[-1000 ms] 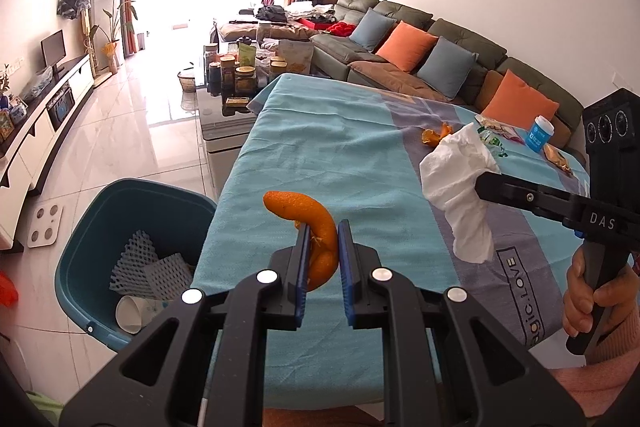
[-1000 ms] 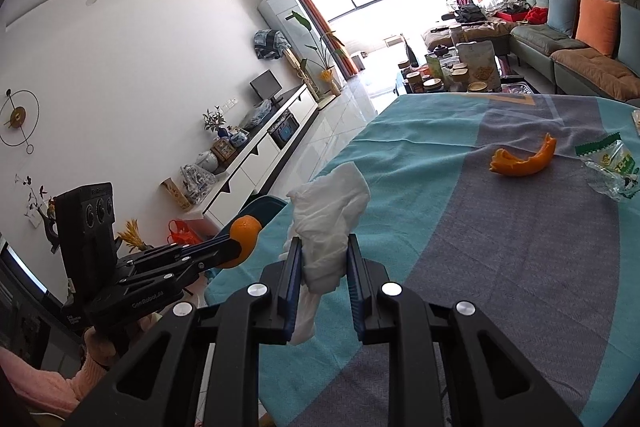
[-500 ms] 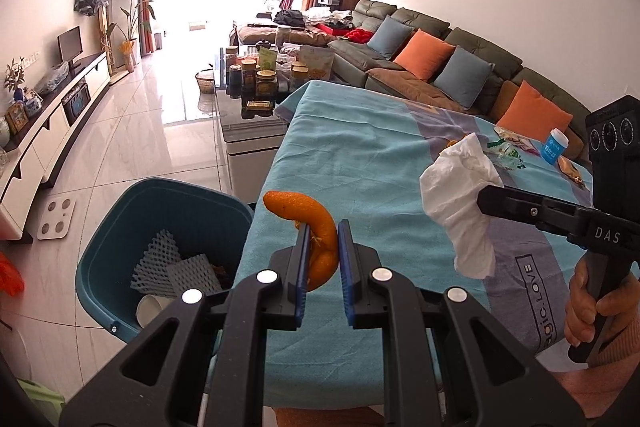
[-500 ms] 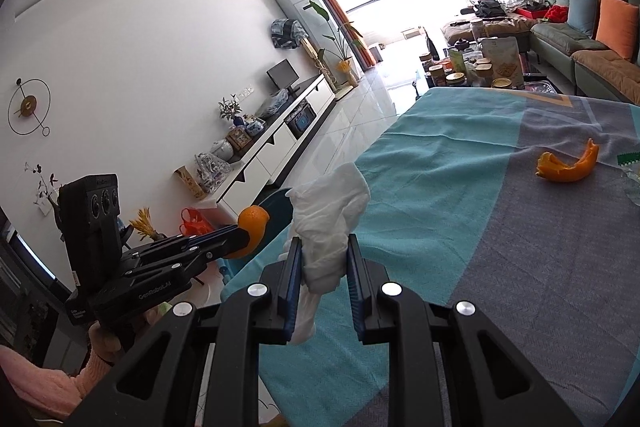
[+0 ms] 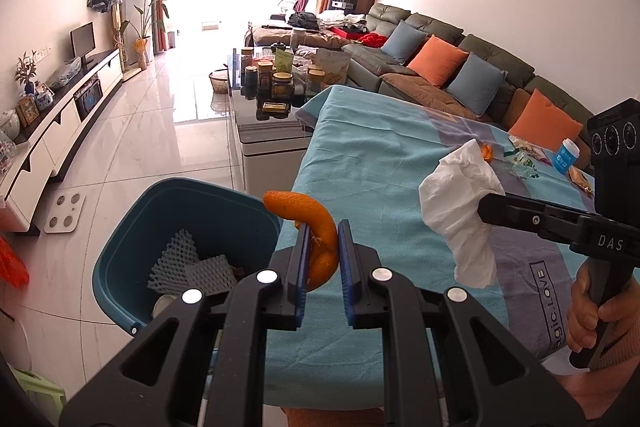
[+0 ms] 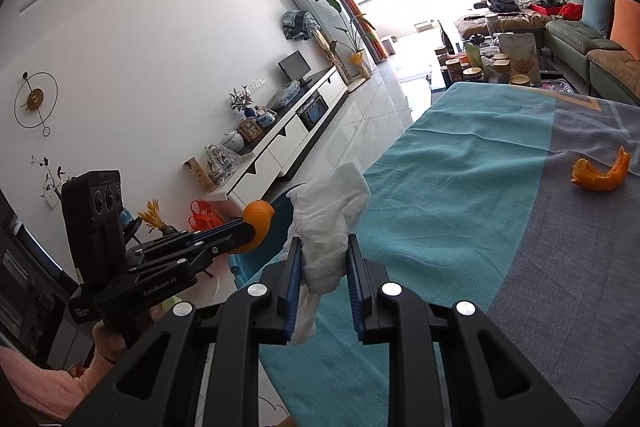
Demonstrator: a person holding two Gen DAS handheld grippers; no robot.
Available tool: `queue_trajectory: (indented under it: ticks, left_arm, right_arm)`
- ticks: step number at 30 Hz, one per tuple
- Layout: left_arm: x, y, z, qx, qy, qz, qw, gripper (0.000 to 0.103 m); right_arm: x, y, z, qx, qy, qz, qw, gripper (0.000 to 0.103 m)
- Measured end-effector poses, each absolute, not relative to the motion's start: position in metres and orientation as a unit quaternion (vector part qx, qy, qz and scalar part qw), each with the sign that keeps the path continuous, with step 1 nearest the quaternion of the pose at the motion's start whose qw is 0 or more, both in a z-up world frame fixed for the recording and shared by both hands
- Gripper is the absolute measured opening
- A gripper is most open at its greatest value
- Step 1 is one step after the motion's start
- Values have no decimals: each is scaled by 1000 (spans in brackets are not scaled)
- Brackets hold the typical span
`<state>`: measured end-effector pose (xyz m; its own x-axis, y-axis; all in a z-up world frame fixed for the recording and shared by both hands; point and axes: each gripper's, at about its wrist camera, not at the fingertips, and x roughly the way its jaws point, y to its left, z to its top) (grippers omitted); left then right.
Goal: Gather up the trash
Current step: 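Carry the orange peel and white tissue over the teal bin with both tools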
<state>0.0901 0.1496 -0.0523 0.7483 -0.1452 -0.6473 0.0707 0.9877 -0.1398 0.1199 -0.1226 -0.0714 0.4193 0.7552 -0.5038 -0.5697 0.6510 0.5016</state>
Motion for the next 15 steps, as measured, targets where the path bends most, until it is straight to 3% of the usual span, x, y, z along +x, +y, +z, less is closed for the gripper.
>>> queue_trajectory:
  ticks: [15]
  left_arm:
    - [89,177,-56,-63,351,-27,934,14]
  right_arm:
    - [129,-88,-71,107,369,422,821,20]
